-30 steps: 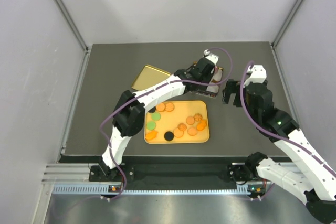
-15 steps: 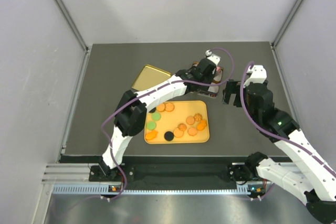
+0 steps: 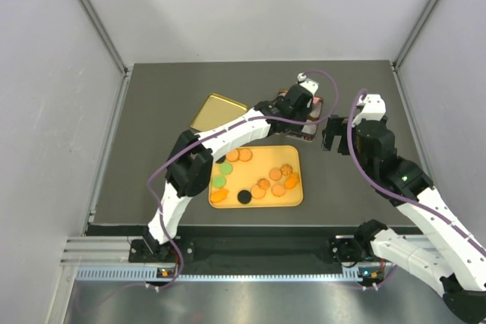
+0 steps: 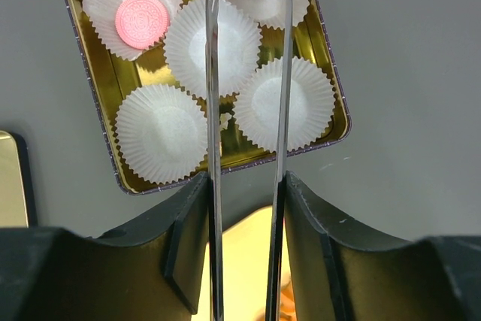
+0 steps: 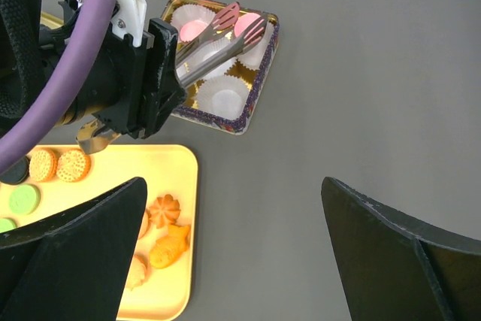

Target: Pack the cookies

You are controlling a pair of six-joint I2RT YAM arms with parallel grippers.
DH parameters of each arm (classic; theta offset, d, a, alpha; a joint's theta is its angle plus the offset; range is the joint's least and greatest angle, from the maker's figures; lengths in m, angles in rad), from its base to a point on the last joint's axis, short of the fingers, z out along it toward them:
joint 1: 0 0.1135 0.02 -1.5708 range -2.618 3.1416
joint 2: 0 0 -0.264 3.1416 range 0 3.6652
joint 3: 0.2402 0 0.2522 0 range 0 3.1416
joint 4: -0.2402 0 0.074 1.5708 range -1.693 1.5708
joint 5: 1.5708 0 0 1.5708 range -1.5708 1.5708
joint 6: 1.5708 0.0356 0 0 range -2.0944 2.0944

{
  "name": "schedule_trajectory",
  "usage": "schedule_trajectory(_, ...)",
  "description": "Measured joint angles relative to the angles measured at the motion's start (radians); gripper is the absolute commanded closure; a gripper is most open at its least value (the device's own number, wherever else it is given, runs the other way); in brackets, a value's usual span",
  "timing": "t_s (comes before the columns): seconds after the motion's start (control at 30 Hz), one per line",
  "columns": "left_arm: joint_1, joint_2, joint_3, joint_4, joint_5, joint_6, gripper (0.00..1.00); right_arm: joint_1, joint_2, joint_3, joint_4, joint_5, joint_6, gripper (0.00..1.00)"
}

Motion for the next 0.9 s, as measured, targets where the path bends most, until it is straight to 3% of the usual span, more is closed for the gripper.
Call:
schedule_trajectory(0.2, 0.0, 0.0, 0.002, 0.006, 0.008, 0.003, 0.47, 0.0, 0.0, 0.0, 0.0, 0.0, 0.0, 0.0)
schedule_trajectory(0.67, 0.0, -0.016, 0.016, 0.013, 0.028, 0.002, 0.51, 0.0, 0.002, 0.0, 0.0, 0.0, -0.001, 0.0)
schedule_trajectory(0.9, 0.0, -0.234, -0.131, -0.013, 0.053, -0.039, 0.52, 0.0, 0.003, 0.0, 0.0, -0.003, 0.0, 0.0)
